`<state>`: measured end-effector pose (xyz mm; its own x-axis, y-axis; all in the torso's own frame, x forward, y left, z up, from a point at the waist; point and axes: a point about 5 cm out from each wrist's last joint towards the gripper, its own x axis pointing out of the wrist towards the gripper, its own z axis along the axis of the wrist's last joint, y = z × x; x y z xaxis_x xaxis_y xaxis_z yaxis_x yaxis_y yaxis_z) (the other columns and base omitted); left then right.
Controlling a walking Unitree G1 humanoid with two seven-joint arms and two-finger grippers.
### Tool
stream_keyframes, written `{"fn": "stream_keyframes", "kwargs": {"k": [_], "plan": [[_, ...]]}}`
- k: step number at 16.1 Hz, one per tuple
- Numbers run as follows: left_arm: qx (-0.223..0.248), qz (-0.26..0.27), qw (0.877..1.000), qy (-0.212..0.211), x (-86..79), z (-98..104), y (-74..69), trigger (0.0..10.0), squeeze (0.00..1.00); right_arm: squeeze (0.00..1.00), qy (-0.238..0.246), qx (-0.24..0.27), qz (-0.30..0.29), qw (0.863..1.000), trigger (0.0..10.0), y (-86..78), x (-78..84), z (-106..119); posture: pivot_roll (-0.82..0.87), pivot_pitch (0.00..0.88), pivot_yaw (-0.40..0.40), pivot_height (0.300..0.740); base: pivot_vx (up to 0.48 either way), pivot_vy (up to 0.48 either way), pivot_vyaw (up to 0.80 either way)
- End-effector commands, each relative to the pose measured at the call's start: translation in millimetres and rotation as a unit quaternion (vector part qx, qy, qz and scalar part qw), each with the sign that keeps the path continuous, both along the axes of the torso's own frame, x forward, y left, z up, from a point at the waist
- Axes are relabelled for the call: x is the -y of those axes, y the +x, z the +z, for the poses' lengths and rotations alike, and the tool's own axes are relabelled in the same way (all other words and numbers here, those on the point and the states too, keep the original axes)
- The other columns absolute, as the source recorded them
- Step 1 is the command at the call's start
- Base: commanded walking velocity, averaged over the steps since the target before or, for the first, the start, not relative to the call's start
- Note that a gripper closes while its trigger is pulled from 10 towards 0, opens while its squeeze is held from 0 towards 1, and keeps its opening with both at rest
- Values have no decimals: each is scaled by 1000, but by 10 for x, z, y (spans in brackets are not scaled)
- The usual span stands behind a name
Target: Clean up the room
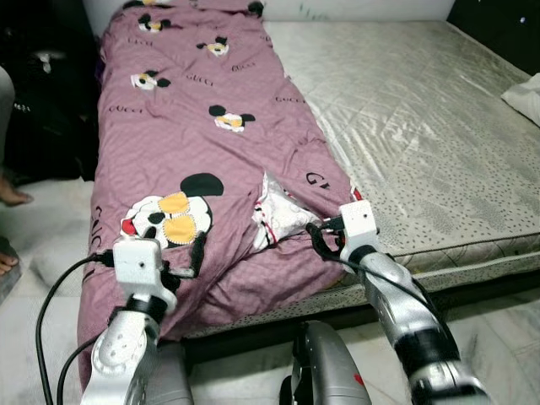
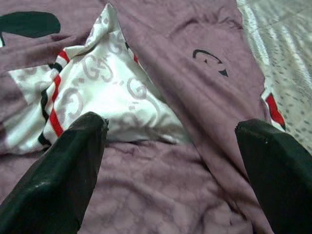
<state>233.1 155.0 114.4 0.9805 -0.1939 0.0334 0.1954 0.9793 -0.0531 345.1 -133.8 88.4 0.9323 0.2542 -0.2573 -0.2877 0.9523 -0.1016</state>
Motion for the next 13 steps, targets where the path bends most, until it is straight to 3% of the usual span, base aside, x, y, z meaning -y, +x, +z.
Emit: {"fn": "stream_keyframes", "kwargs": {"k": [1, 5, 9, 13], "plan": [[-4, -53, 998, 16, 142, 18, -103, 10000, 0, 0, -21, 2, -18, 1000, 10000, 82, 50, 23, 164, 185, -92, 563, 0, 0, 0], [-15, -72, 997, 32, 166, 40, -252, 10000, 0, 0, -39, 11, -37, 998, 10000, 239, 37, 101, 190, 224, -81, 563, 0, 0, 0], [-16, -71, 997, 37, 160, 85, -273, 10000, 0, 0, -34, 29, -52, 998, 10000, 360, -27, 253, 204, 240, -70, 563, 0, 0, 0], [-15, -78, 996, 38, 207, 125, -262, 10000, 0, 0, -85, 35, -63, 994, 10000, 434, -47, 334, 209, 246, -60, 563, 0, 0, 0]]}}
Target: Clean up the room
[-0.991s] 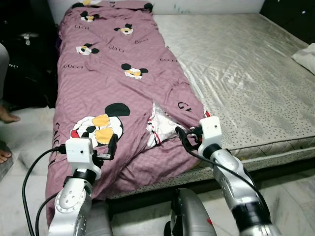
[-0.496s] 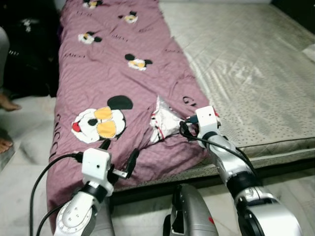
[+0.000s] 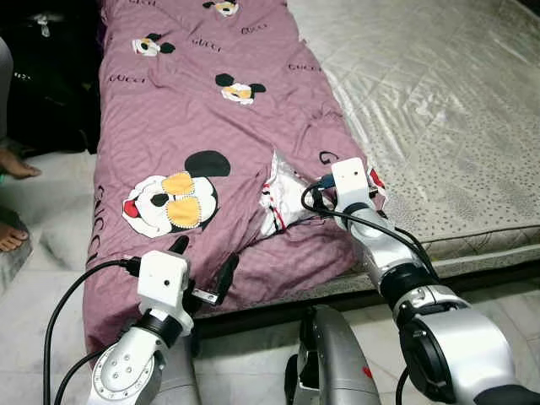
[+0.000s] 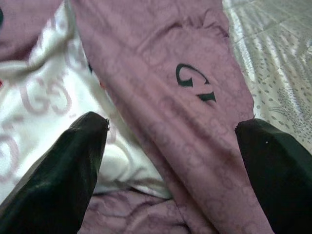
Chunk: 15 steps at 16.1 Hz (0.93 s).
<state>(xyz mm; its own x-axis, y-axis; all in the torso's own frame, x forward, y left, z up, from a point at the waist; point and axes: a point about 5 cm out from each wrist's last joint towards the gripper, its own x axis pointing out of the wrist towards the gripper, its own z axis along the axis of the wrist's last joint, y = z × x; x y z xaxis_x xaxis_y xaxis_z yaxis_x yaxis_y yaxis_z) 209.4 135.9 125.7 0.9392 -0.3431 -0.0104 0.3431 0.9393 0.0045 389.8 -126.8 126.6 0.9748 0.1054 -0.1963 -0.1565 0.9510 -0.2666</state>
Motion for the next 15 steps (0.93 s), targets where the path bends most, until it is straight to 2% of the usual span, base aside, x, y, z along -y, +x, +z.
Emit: {"fn": "stream_keyframes", "kwargs": {"k": [1, 2, 3, 4, 5, 6, 7, 8, 9, 10, 12, 13, 14, 15], "plan": [[-1, -2, 1000, 4, 21, 16, -25, 10000, 0, 0, -35, -15, 3, 999, 3922, -18, 28, -67, 213, 247, -62, 563, 0, 0, 0], [-2, -3, 1000, 5, 21, 21, -25, 10000, 0, 0, -62, -21, 5, 998, 2784, -28, 54, -99, 217, 248, -64, 563, 0, 0, 0], [-2, -2, 1000, 6, 13, 22, -24, 10000, 0, 0, -69, -25, 7, 997, 0, -34, 71, -117, 220, 248, -65, 563, 0, 0, 0], [-2, 1, 1000, 8, 1, 20, -27, 10000, 0, 0, -96, -31, 11, 995, 3412, -43, 99, -143, 224, 249, -69, 563, 0, 0, 0], [-3, 2, 1000, 8, -1, 18, -29, 10000, 0, 0, -103, -33, 11, 994, 7843, -46, 110, -151, 227, 249, -70, 563, 0, 0, 0], [-3, 4, 1000, 8, 1, 14, -34, 10000, 0, 0, -118, -34, 10, 992, 6392, -49, 132, -161, 228, 249, -71, 563, 0, 0, 0], [-3, 4, 1000, 8, 1, 15, -34, 10000, 0, 0, -131, -34, 12, 991, 5882, -50, 135, -164, 228, 249, -71, 563, 0, 0, 0], [-3, 5, 1000, 9, 1, 15, -31, 10000, 0, 0, -144, -34, 13, 989, 7569, -51, 135, -168, 232, 245, -72, 563, 0, 0, 0], [-3, 5, 1000, 10, 0, 16, -25, 10000, 0, 0, -155, -34, 16, 987, 8431, -52, 125, -173, 232, 245, -72, 563, 0, 0, 0], [-2, 6, 1000, 11, -4, 18, -22, 10000, 0, 0, -162, -35, 18, 986, 7451, -54, 112, -177, 232, 245, -72, 563, 0, 0, 0], [1, 14, 1000, 16, -30, 26, -12, 10000, 0, 0, -184, -32, 15, 982, 4118, -44, 102, -163, 251, 246, -75, 563, 0, 0, 0], [2, 16, 1000, 16, -35, 29, -16, 10000, 0, 0, -185, -32, 16, 982, 3255, -41, 104, -157, 253, 248, -76, 563, 0, 0, 0], [1, 21, 1000, 18, -48, 31, -29, 10000, 0, 0, -187, -28, 14, 982, 0, -28, 104, -132, 259, 251, -77, 563, 0, 0, 0], [1, 24, 1000, 19, -58, 33, -44, 10000, 0, 0, -190, -26, 12, 981, 0, -20, 114, -115, 264, 256, -79, 563, 0, 0, 0]]}}
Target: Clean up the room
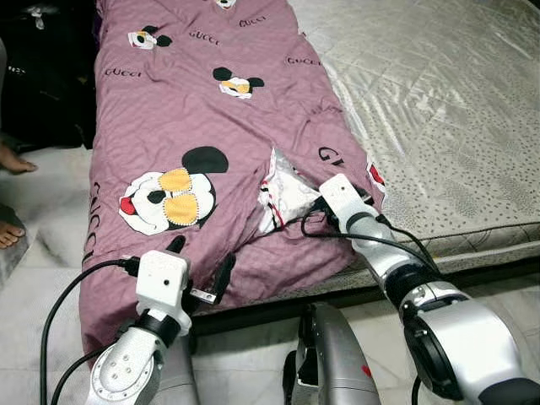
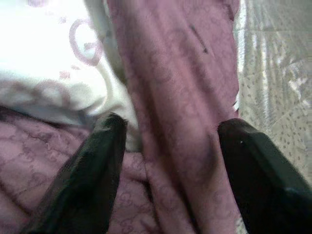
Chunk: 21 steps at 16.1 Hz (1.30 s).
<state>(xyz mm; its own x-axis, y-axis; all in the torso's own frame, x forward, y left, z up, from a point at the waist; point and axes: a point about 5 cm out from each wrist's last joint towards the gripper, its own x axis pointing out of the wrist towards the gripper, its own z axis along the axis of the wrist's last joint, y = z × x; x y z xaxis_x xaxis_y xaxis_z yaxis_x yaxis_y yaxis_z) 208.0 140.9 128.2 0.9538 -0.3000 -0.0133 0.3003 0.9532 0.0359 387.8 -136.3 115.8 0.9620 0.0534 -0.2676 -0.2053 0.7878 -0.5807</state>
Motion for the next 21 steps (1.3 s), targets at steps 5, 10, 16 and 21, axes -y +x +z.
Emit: {"fn": "stream_keyframes", "kwargs": {"k": [5, 10, 16, 21], "plan": [[-5, 11, 1000, 8, -40, 4, -42, 10000, 0, 0, -4, 1, -30, 1000, 0, 21, 138, 38, 271, 267, -76, 563, 0, 0, 0], [-4, 18, 1000, 10, -66, 14, -26, 10000, 0, 0, -1, -15, -27, 1000, 0, -19, 147, -47, 275, 267, -79, 563, 0, 0, 0], [-3, 21, 1000, 11, -76, 16, -26, 10000, 0, 0, 0, -21, -22, 1000, 0, -30, 120, -73, 281, 265, -83, 563, 0, 0, 0], [0, 24, 1000, 12, -87, 14, -1, 10000, 0, 0, 26, -15, -13, 999, 0, -22, 82, -50, 274, 256, -85, 563, 0, 0, 0]]}}
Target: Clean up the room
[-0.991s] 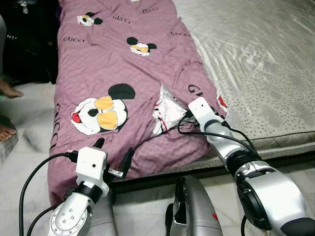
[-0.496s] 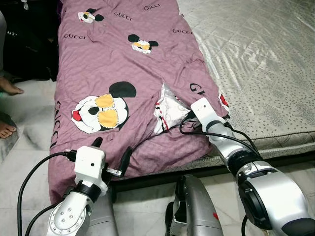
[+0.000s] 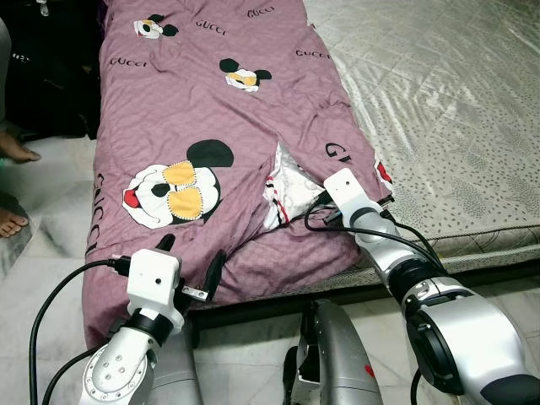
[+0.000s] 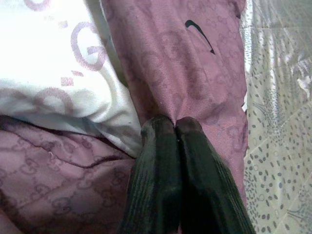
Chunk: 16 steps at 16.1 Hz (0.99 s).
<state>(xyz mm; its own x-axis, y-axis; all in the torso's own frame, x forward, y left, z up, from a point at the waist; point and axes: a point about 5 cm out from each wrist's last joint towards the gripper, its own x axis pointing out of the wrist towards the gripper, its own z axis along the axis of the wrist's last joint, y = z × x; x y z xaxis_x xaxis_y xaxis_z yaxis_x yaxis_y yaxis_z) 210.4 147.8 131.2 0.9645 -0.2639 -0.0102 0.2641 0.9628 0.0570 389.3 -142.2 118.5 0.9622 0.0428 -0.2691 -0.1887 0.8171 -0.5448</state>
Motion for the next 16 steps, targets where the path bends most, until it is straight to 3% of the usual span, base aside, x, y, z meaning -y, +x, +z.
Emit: {"fn": "stream_keyframes", "kwargs": {"k": [1, 5, 8, 11, 13, 14, 16], "plan": [[-4, 7, 1000, 3, -27, -20, -11, 10000, 0, 0, 19, -11, -2, 1000, 0, -37, 34, -71, 260, 246, -83, 563, 0, 0, 0], [1, 7, 1000, 1, -31, -24, 52, 10000, 0, 0, 65, -1, -2, 998, 0, -75, 159, -103, 230, 227, -73, 563, 0, 0, 0], [8, 10, 1000, 4, -76, -26, 131, 10000, 0, 0, 126, 23, -14, 992, 0, -122, 348, -99, 188, 197, -60, 563, 0, 0, 0], [14, 14, 1000, 6, -119, -14, 199, 10000, 0, 0, 194, 42, 15, 980, 0, -193, 356, -90, 166, 177, -53, 563, 0, 0, 0], [17, 15, 1000, 5, -149, -9, 248, 10000, 0, 0, 256, 76, 85, 960, 0, -389, 280, -18, 146, 165, -44, 563, 0, 0, 0], [17, 16, 1000, 5, -156, -12, 254, 10000, 0, 0, 261, 78, 95, 957, 0, -431, 272, -15, 137, 163, -40, 563, 0, 0, 0], [16, 17, 1000, 6, -190, -31, 264, 10000, 0, 0, 278, 75, 128, 949, 0, -702, 311, -27, 125, 158, -37, 563, 0, 0, 0]]}}
